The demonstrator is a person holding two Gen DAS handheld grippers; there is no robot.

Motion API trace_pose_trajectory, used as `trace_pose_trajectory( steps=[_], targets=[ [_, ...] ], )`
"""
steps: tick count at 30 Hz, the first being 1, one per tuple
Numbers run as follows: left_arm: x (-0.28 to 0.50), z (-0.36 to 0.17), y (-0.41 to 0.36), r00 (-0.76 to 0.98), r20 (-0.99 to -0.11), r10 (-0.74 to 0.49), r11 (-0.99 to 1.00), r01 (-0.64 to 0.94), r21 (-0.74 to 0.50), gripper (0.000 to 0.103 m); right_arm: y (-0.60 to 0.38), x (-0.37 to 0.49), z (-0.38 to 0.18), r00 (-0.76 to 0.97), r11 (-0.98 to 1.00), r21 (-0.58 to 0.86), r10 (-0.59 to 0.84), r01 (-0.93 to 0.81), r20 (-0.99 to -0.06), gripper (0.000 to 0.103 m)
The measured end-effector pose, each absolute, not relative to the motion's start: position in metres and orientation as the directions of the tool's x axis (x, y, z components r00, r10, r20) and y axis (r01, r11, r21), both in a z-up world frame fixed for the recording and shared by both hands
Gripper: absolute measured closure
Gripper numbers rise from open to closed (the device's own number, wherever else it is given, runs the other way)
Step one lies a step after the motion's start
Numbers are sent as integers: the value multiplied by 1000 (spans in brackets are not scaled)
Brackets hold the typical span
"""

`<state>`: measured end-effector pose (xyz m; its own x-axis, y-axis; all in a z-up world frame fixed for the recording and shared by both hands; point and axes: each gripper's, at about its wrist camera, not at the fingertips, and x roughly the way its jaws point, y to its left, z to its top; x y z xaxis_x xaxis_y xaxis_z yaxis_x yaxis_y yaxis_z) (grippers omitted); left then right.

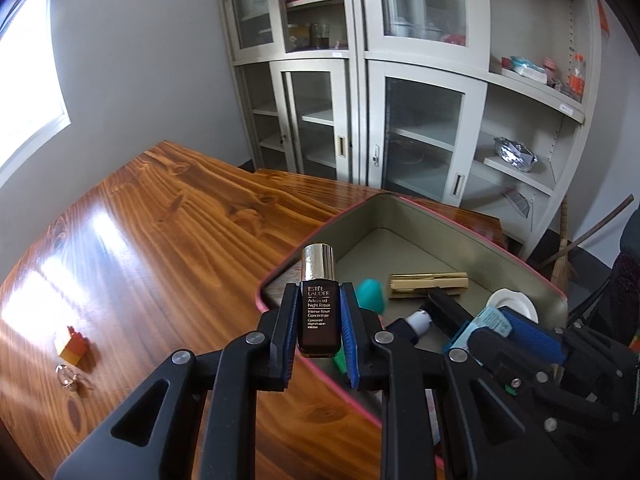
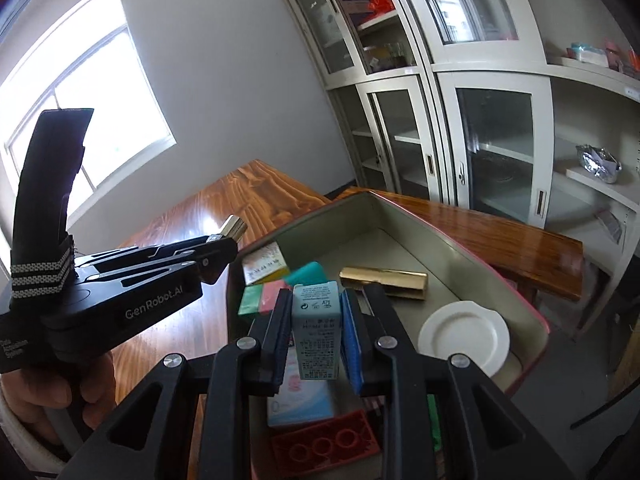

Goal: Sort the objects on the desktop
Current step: 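Carry the serum bottle in the left tool while the right tool carries the pale blue box to the tin, then open the left tool over the tin while the right tool releases the pale blue box inside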

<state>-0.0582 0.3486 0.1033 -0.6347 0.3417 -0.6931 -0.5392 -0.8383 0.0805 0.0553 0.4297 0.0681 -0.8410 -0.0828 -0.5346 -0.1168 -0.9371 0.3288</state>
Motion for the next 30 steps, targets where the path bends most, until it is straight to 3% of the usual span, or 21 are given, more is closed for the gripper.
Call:
trace_pose_trajectory(
  steps=[16,18,20,22,28,30],
  targets=[
    [-55,94,365,-586,-718,376,-806,-589,58,78,436,59,68,-841,-933,336,-78,-128,-535,75],
    [-54,97,366,-593,-712,375,-808,-586,62,51,439,60,68,-842,-927,348,-77,-136,-534,74],
    [-52,101,364,-621,-693,366,-819,-568,77,35,440,61,68,-842,-924,356,-78,-140,-534,73],
    [-50,104,360,-640,-678,361,-828,-555,83,34,440,61,68,-842,-923,359,-80,-140,-533,71],
    [-52,105,353,-645,-684,342,-841,-534,84,34,439,65,72,-851,-921,366,-82,-135,-518,51],
    [-52,104,351,-646,-685,337,-843,-531,85,34,438,68,75,-858,-922,365,-77,-133,-507,38]
  ],
)
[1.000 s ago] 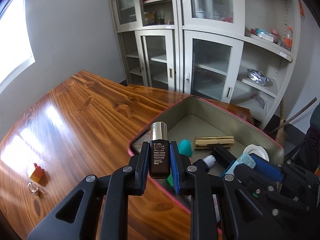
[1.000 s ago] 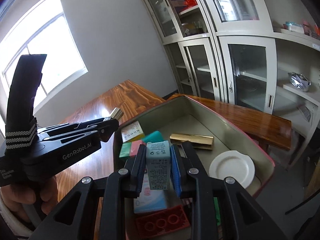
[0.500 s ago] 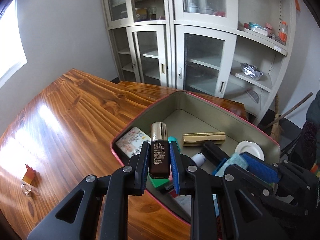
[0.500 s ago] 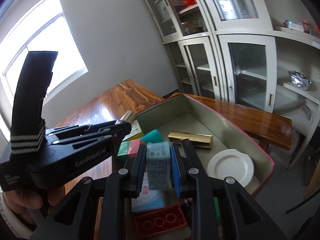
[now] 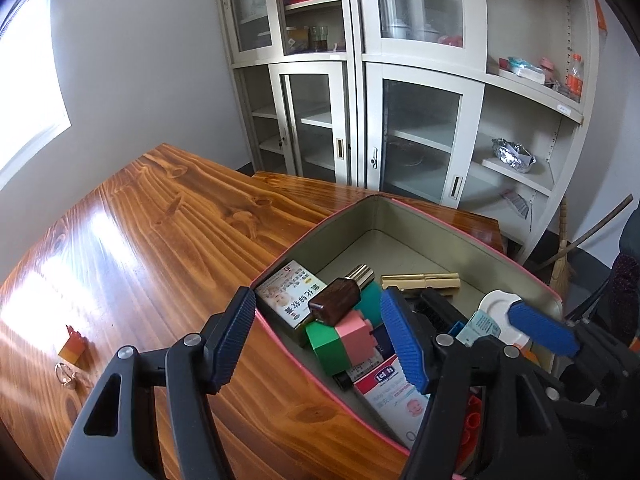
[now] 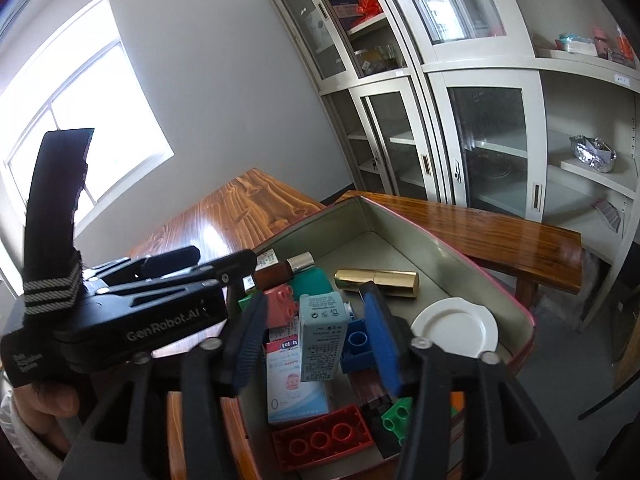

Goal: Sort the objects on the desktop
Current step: 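Open the left tool over the tin while the right tool releases the pale blue box inside, then move both tools back over the orange-yellow brick and gold ring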

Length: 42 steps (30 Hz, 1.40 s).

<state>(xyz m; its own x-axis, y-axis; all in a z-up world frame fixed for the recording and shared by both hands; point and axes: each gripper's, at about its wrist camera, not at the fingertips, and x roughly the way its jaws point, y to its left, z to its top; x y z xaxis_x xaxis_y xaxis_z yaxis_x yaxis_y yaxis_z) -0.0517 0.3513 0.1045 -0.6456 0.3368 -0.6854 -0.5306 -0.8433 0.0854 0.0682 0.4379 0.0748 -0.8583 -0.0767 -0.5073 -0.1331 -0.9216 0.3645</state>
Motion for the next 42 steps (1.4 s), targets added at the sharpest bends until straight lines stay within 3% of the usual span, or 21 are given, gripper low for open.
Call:
trace_pose_trajectory(
  steps=[3,42],
  targets=[
    [-51,105,348,-646,-684,339,-845,-529,80,34,438,71,79,-867,-924,354,-56,-142,-495,29],
    [-45,121,280,-700,-649,299,-905,-423,40,34,406,85,99,-885,-949,295,-40,-112,-463,26]
  ],
)
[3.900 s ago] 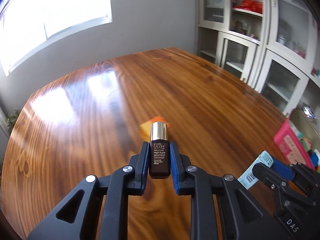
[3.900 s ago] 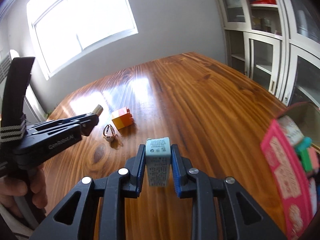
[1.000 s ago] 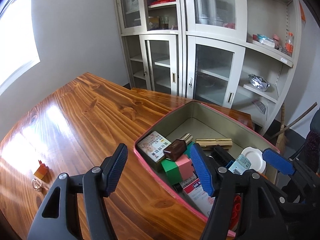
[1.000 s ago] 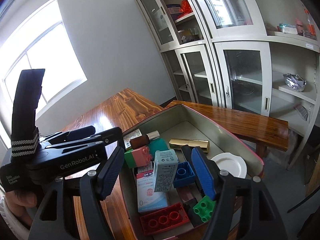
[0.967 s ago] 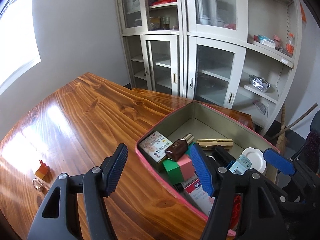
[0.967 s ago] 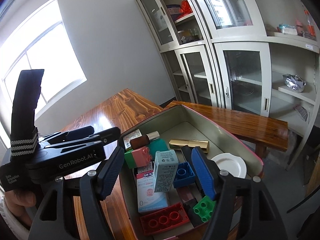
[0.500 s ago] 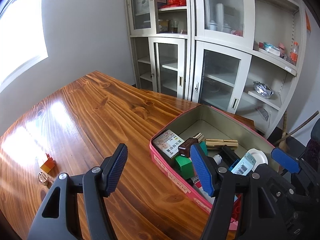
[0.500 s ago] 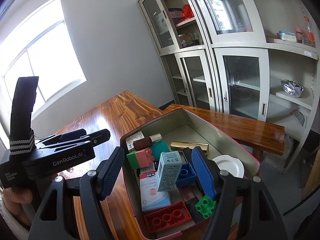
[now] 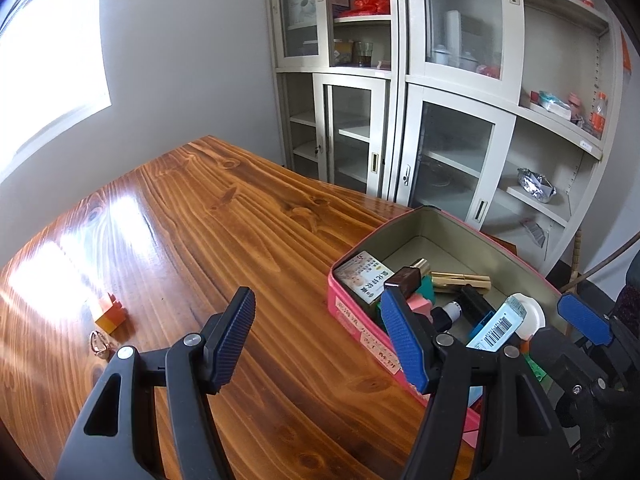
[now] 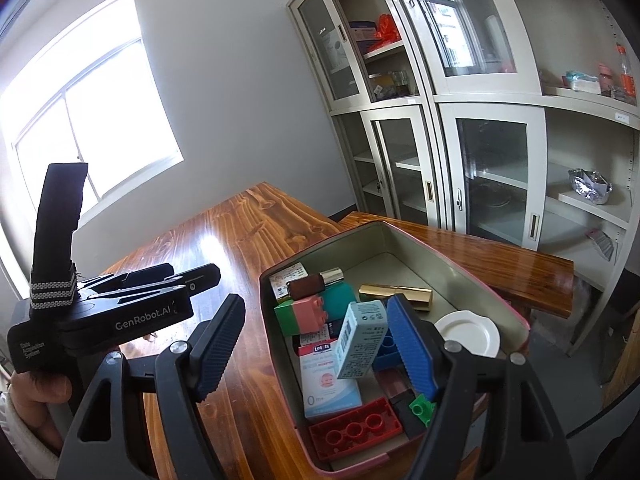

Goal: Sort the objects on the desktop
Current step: 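Move both tools back over the orange-yellow brick and gold ring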

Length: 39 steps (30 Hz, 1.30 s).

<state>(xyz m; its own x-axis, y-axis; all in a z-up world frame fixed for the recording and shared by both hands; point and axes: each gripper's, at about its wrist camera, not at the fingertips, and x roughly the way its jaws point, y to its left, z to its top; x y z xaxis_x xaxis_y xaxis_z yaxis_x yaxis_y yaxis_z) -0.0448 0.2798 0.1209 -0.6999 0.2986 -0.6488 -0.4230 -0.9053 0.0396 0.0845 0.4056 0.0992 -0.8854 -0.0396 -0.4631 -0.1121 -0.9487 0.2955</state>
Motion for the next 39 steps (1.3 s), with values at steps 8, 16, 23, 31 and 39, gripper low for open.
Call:
trace_pose_trajectory(
  steps=[8,16,23,31,39],
  targets=[
    [-45,119,272,-698,-656,288,-909,-415,42,34,398,81,98,-881,-951,293,-54,-98,-470,26],
    [-48,113,257,-695,-663,278,-919,-393,27,34,386,77,99,-879,-957,282,-70,-75,-472,25],
    [-51,111,239,-700,-665,261,-929,-369,22,34,368,74,98,-874,-963,266,-95,-40,-476,24],
    [-56,103,209,-702,-674,231,-945,-326,15,34,339,65,95,-862,-968,249,-132,7,-489,24],
    [-60,96,178,-700,-685,201,-955,-295,21,34,315,53,87,-839,-966,254,-175,46,-515,24]
  ],
)
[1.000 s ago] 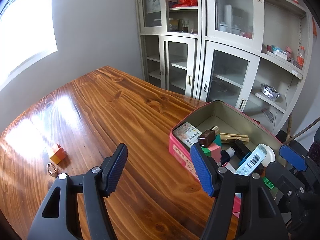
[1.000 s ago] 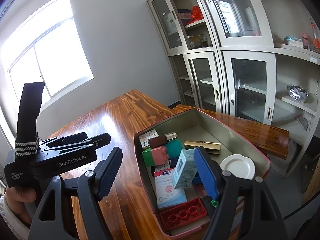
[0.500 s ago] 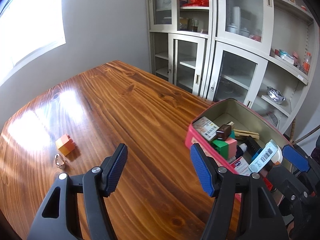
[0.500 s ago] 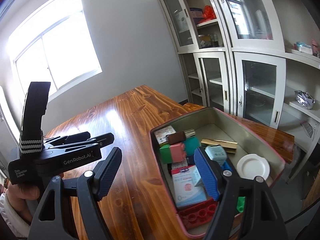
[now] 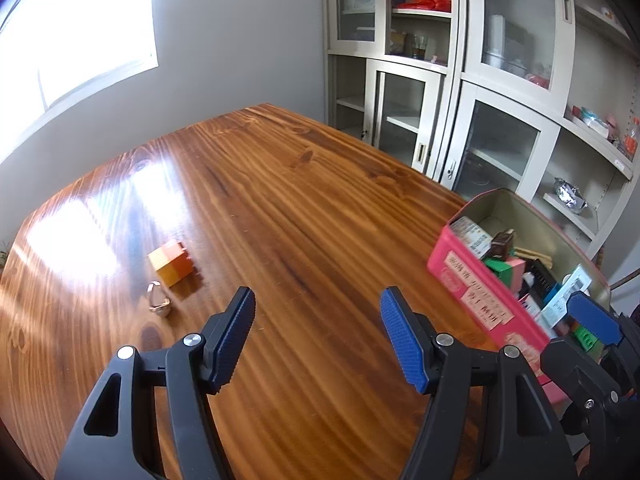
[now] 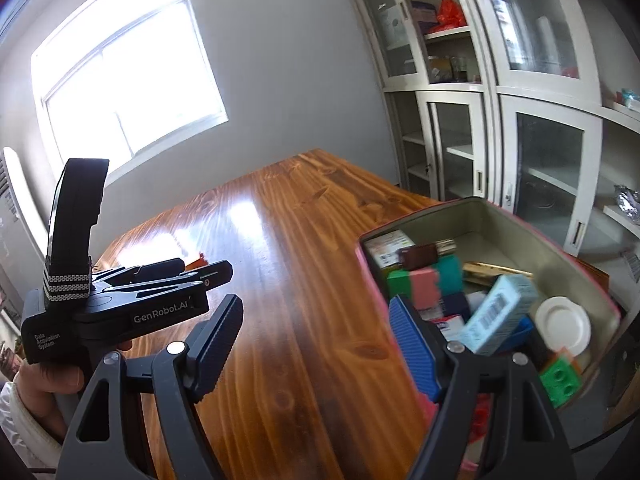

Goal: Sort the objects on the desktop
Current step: 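Move both tools back over the orange-yellow brick and gold ring, then close the left tool on the gold ring while the right tool grasps the orange-yellow brick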

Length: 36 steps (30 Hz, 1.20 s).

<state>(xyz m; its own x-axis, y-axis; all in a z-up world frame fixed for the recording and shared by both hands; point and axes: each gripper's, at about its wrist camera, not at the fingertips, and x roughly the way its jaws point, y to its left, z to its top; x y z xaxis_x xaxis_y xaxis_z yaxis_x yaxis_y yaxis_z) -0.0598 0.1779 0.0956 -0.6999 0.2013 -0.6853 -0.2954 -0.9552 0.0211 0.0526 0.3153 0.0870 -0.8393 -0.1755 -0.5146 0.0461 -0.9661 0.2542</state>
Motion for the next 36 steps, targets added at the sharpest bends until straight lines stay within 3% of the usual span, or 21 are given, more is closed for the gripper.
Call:
trace_pose_trajectory(
  steps=[23,34,35,36],
  targets=[
    [-100,49,60,-662,-749,25,-997,-67,26,34,249,11,52,-734,-967,210,-249,147,-632,23],
    [-150,28,49,-642,-766,-28,-995,-54,82,34,223,-35,50,-699,-961,214,-275,176,-660,23],
    [-153,26,49,-639,-769,-24,-995,-56,78,35,222,-41,50,-695,-960,217,-280,179,-662,23],
    [-156,23,48,-636,-772,-18,-995,-62,74,45,218,-49,50,-694,-961,210,-276,181,-665,23]
  ],
)
